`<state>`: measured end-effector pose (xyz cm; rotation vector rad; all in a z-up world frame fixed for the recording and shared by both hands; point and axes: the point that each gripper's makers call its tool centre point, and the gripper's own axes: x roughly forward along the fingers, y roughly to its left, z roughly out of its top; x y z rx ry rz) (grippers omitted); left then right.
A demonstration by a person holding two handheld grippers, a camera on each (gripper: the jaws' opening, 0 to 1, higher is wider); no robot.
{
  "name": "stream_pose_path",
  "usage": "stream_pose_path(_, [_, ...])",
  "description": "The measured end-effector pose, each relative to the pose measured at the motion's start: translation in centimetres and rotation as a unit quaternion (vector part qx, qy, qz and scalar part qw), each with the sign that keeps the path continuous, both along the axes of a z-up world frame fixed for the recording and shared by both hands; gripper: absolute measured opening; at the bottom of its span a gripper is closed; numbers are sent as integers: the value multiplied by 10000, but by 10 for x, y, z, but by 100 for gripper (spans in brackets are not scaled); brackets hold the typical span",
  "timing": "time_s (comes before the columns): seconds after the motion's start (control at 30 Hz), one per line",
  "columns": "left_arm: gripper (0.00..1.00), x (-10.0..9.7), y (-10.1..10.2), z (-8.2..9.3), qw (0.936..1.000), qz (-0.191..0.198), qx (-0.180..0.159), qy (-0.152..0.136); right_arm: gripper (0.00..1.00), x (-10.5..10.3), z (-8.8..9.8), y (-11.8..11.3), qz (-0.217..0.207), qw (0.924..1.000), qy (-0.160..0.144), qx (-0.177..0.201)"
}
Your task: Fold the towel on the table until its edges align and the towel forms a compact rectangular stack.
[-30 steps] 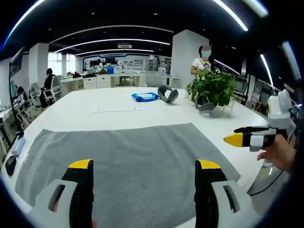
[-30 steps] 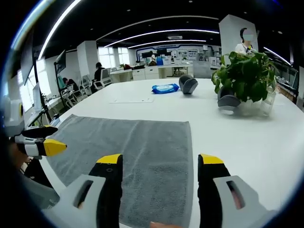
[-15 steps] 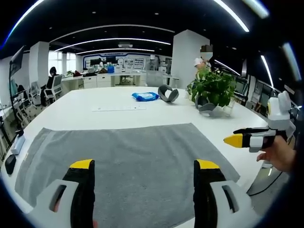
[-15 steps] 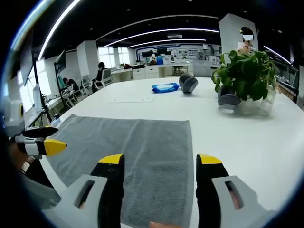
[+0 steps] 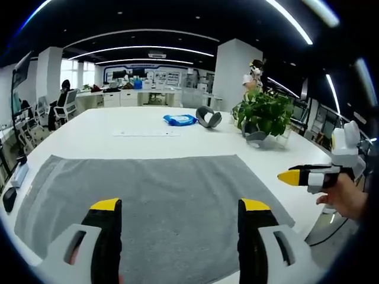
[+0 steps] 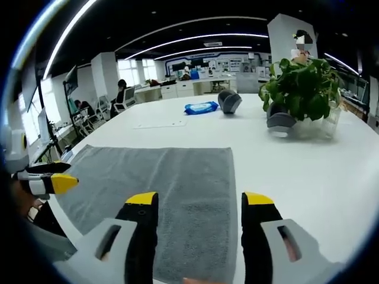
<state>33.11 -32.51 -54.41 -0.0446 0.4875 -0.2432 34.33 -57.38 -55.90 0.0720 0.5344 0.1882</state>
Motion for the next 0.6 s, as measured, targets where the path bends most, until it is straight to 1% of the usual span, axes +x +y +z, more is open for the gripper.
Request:
stream_pose_path(0.2, [81, 0, 1, 0, 9999, 47, -82, 35, 54, -1, -2, -4, -72, 10000, 42, 3])
stream_pose_path(0.47, [80, -1, 2, -1, 9999, 60, -59, 55, 52, -2, -5, -7, -131, 9998, 120, -8])
stream_pose_path(0.6, [79, -1, 3, -1, 9999, 77, -117, 76, 51, -2, -8, -9, -172, 9997, 170, -7])
